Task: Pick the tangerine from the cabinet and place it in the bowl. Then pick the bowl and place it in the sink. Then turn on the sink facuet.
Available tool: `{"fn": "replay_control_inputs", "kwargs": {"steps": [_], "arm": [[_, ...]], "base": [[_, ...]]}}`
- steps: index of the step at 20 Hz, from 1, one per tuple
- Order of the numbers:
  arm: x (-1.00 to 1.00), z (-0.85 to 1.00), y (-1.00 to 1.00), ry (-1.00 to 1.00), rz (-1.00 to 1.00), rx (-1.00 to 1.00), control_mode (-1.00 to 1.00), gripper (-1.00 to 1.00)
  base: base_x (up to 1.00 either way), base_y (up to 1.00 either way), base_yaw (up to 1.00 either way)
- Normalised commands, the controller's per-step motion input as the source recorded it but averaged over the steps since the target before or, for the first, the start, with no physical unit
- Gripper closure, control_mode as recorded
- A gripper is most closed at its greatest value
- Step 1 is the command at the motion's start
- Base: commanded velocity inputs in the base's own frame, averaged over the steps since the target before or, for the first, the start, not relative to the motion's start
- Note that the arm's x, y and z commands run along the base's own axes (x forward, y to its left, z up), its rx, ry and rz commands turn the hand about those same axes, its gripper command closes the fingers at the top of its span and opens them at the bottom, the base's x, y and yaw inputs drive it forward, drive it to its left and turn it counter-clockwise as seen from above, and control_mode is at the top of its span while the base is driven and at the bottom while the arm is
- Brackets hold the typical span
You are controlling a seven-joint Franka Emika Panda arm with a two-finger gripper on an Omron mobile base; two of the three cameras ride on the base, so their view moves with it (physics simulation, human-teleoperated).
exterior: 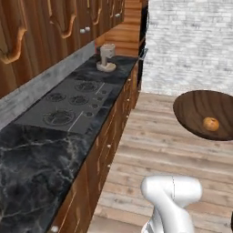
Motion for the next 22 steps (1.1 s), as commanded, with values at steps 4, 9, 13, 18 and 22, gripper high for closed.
{"fn": "replay_control_inputs", "kwargs": {"steps": [4, 9, 13, 18, 22], "arm": [[0.00, 0.00, 0.00, 0.00, 0.00, 0.00, 1.00, 1.00], [0.00, 0.00, 0.00, 0.00, 0.00, 0.00, 1.00, 1.00], [0.00, 0.00, 0.00, 0.00, 0.00, 0.00, 1.00, 1.00], [0.00, 0.00, 0.00, 0.00, 0.00, 0.00, 1.00, 1.00], [0.00, 0.00, 0.00, 0.00, 0.00, 0.00, 1.00, 1.00]], "base": [[0.07, -0.29, -0.59], [0.03, -0.29, -0.62], [0.10, -0.34, -0.64], [0.23, -0.42, -0.64], [0.26, -0.50, -0.62]]}}
